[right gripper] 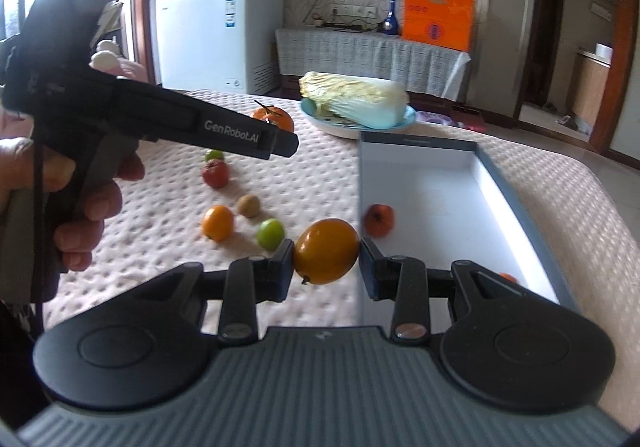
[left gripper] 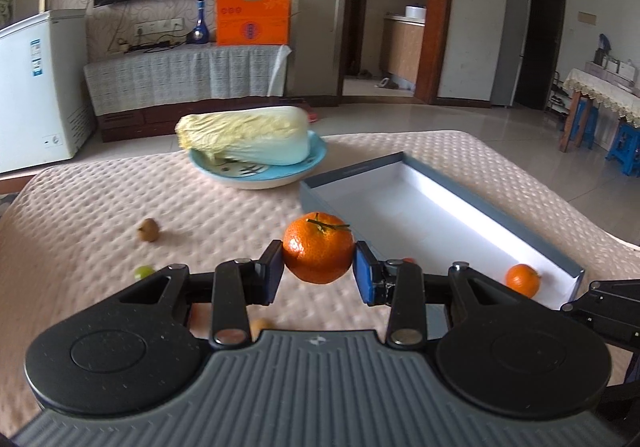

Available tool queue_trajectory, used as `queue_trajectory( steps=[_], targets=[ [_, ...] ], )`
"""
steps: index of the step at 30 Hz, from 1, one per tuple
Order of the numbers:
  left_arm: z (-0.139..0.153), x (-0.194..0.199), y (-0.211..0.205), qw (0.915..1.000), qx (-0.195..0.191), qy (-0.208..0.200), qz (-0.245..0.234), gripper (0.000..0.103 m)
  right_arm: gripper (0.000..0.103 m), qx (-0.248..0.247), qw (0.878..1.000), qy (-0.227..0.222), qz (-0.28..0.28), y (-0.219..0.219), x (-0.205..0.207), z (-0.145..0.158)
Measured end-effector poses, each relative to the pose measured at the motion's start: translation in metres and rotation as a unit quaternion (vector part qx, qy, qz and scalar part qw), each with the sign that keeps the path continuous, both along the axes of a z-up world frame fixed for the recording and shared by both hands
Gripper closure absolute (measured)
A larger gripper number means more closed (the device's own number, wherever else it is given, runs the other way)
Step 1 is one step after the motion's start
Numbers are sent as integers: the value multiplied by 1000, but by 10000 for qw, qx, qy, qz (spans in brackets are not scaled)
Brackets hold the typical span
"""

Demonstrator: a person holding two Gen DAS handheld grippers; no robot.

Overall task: Organize fruits
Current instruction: 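Carry the tangerine and yellow orange in both grippers over the gray box, then open both grippers to release the tangerine and yellow orange into the box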

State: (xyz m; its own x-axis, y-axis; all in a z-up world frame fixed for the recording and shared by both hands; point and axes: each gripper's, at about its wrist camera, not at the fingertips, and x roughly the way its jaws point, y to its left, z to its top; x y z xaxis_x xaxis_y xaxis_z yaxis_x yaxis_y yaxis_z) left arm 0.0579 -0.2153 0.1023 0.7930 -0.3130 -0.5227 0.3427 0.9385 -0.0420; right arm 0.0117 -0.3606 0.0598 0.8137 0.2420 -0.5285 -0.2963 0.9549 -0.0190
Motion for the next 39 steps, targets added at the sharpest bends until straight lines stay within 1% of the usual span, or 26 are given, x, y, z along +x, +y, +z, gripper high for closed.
queue_trajectory(
  steps=[13,21,29,34,39],
  targets=[
    [-12,16,-58,9995,-163,110,-259,60,65,14,9988,47,-479,-39,-7,-5],
    [-23,23,-88,9989,-201,200,-362,60,65,5,9980,123,-618,-56,-8,-9],
    [-28,30,-101,9986,-254,237,-395,60,65,61,9975,175,-680,-66,-8,-12],
    [-33,34,-109,9986,-227,237,-404,60,65,105,9973,203,-691,-67,-8,-12],
    [-37,42,-115,9990,-107,245,-353,60,65,109,9975,268,-650,-64,-3,-15]
  ],
)
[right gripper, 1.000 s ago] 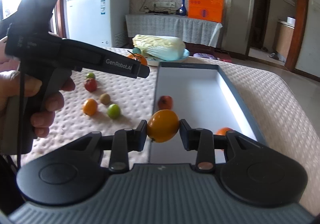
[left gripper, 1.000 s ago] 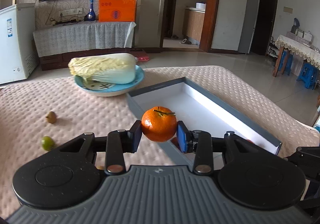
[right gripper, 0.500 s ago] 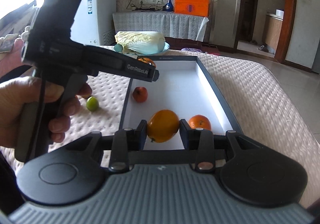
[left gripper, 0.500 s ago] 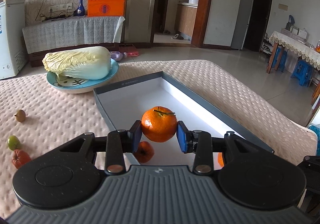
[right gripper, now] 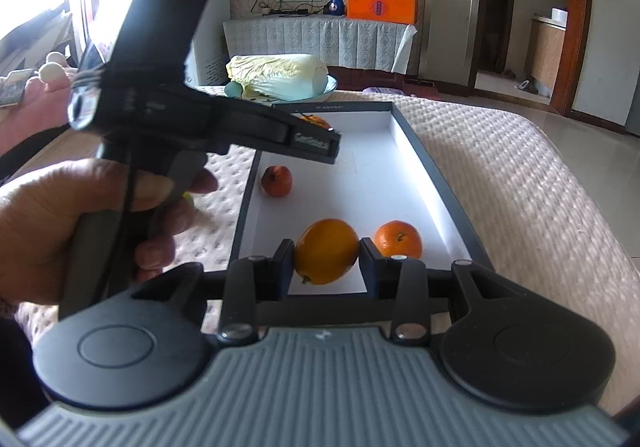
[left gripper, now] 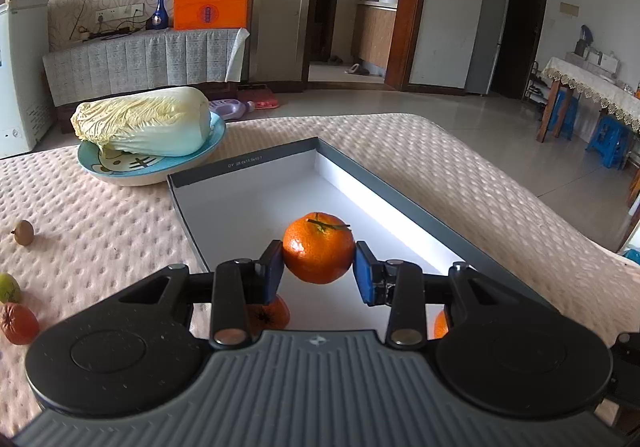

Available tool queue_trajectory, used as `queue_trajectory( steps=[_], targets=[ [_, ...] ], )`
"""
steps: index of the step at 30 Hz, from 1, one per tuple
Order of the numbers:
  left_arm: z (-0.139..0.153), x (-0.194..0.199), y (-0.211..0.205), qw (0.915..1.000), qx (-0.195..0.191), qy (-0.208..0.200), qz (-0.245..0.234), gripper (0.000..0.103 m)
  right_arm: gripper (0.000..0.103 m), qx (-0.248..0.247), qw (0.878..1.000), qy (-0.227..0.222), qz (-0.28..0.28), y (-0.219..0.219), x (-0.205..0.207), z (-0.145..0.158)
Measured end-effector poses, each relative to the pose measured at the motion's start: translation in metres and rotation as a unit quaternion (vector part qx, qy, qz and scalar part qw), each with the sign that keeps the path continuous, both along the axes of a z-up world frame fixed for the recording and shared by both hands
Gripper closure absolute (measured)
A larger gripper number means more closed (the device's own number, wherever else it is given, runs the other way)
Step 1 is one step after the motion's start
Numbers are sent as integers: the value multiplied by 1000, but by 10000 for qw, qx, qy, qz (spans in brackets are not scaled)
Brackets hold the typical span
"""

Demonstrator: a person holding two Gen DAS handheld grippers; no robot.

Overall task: Organize fruits
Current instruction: 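Open both grippers to release the tangerine and yellow orange into the box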

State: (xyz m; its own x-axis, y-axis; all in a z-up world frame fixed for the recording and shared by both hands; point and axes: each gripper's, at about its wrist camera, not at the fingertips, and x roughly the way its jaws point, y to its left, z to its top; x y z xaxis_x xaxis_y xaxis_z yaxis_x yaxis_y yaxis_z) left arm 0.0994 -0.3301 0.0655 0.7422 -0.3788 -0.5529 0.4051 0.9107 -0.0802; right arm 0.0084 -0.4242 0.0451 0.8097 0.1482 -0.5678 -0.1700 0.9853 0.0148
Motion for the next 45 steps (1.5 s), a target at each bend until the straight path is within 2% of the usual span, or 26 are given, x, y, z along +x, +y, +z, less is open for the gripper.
queue_trajectory(
  steps=[6,11,12,21,30,31,33,34,35,40,43,45],
  targets=[
    [-1,4,-2,10000,61,59,22,58,65,0,10000,21,68,7,5,-1],
    [7,-3,0,9999,-10,-156,12,37,65,13,10000,15,-53,5,11,-1],
    [9,-4,2,9998,-34,-191,17,35,65,30,9999,19,-95,4,13,-1],
    [27,-22,31,9990,-136,-420,104,35,65,153,9989,-10,-432,-11,30,2],
    [47,-64,72,9989,-178,-326,272,35,65,261,9984,103,-498,-10,50,-1],
    [49,-71,75,9989,-149,-341,279,34,65,298,9982,140,-509,-10,53,-2],
    [53,-87,81,9989,-61,-322,331,19,65,337,9979,172,-526,-8,60,-2],
    [54,-95,85,9987,-25,-294,411,6,65,348,9979,171,-519,-7,62,-3],
    [54,-102,89,9986,-28,-287,453,2,65,354,9979,187,-513,-6,65,-4],
    [58,-129,100,9979,69,-395,504,0,62,417,9957,323,-758,-1,76,-9],
    [57,-137,97,9941,595,-515,753,0,55,533,9949,95,-854,-1,72,-2],
    [54,-137,95,9899,928,-538,927,0,55,524,9949,59,-857,-1,70,-1]
  ],
)
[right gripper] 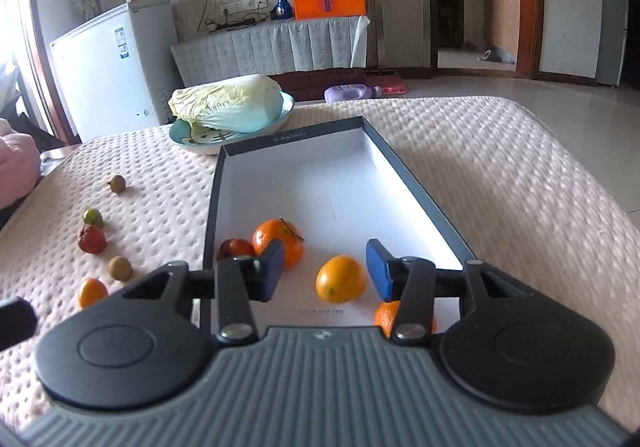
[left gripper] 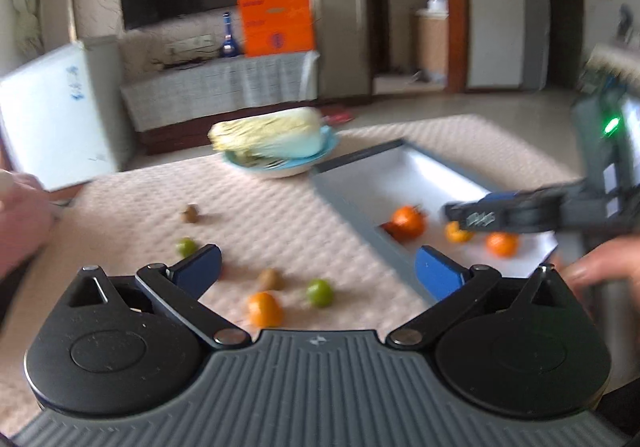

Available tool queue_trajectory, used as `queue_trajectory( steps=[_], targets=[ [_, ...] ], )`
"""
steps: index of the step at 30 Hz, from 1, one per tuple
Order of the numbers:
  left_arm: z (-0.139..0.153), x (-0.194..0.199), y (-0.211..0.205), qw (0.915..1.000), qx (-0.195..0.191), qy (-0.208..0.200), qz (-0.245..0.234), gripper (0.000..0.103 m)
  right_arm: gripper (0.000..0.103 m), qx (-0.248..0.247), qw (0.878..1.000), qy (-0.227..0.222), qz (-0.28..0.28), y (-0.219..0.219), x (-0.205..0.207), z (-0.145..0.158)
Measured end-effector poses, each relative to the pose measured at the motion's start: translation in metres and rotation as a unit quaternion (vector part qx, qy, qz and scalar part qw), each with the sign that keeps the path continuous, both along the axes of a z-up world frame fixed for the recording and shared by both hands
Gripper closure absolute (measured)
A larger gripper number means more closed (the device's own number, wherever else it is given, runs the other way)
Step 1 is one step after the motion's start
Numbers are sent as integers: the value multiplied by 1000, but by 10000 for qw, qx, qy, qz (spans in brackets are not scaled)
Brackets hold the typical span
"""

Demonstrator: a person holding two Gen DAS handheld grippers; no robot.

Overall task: Organize fruits
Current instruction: 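Open both grippers to release the tangerine and yellow orange into the box, then move the left gripper to the orange fruit and close on it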

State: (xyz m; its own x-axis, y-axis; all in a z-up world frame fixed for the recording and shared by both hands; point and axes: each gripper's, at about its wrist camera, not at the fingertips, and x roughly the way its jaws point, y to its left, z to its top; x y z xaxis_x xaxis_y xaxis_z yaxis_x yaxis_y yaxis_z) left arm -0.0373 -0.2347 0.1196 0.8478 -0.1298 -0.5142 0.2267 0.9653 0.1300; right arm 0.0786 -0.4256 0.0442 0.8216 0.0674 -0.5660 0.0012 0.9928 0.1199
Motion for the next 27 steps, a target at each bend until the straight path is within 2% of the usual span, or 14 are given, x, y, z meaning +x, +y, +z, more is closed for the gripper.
queue_trajectory(
  steps=[3,7,15,18,20,22,24,27],
  targets=[
    [0,-4,-1,9995,244,-182,128,0,55,57,10000,-62,9,-2,-6,3],
    [1,-9,-6,9989,332,-315,85,0,55,73,9998,-208,34,-2,-19,11],
    [-1,-11,-7,9996,77,-161,-229,0,55,105,9996,-261,43,-3,-45,19],
    [0,-12,2,9994,-26,-131,-307,0,55,100,9987,-400,286,6,-60,25],
    [2,-13,16,9989,-293,-94,-340,0,55,85,9975,-491,511,14,-71,27],
    [4,-13,34,9966,-738,-26,-377,0,55,88,9959,-537,722,23,-80,29],
    [6,-12,53,9942,-1049,-63,-231,0,55,116,9945,-550,886,31,-86,30],
    [3,-6,65,9970,-752,-19,199,0,55,103,9926,-530,1086,44,-92,28]
  ],
)
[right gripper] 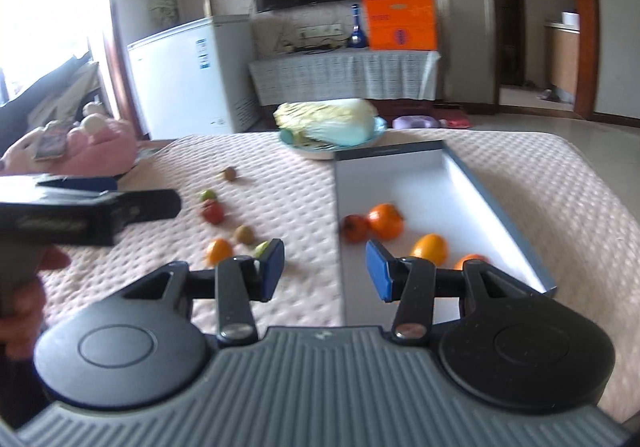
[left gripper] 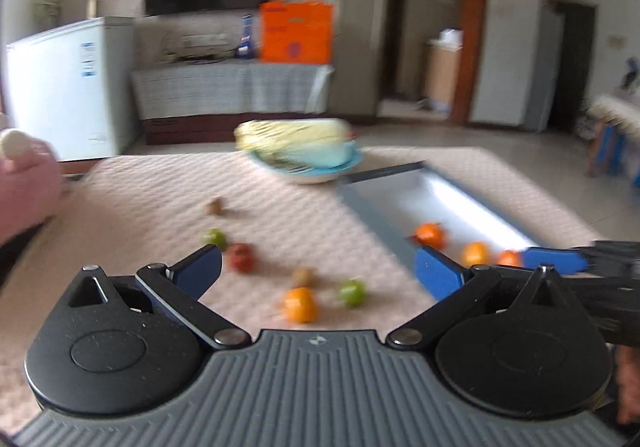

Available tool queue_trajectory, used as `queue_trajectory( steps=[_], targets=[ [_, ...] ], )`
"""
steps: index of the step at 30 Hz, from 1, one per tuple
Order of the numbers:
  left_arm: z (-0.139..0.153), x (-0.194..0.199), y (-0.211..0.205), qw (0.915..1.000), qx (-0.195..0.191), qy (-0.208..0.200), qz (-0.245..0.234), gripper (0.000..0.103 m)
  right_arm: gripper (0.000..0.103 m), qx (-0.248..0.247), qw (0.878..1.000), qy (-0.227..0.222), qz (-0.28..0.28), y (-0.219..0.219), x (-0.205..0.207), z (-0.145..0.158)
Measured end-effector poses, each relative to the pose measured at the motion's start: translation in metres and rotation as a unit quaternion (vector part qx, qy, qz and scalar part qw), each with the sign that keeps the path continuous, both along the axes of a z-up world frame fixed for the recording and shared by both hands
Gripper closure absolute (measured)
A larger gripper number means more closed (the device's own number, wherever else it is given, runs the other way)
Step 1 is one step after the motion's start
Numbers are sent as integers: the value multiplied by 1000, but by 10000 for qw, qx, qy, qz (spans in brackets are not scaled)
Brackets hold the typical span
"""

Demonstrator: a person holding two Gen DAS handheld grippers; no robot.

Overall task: Organize fruits
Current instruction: 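Move the left gripper to the orange fruit and close on it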

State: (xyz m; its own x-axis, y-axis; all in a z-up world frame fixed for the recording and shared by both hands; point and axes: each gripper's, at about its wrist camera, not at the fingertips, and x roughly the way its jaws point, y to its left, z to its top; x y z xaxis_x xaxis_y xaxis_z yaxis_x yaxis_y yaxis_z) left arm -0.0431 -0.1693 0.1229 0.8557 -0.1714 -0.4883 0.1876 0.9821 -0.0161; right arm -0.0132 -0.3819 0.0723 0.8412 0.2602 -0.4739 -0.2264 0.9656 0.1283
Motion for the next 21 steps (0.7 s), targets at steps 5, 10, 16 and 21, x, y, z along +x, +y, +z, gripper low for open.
queue_trajectory(
  steps=[5,10,16,21],
  targets=[
    [-4,4,22,9990,16,32,437,0,56,-257,9994,60,232,18,2,-5],
    [-4,-12,36,9973,45,-597,427,0,56,-263,9989,177,357,30,8,-13],
    [-13,-5,30,9994,337,-35,44,0,56,-418,9964,286,673,59,24,-25],
    [-26,7,27,9995,286,36,-130,0,56,-507,9958,367,669,73,40,-33]
  ],
)
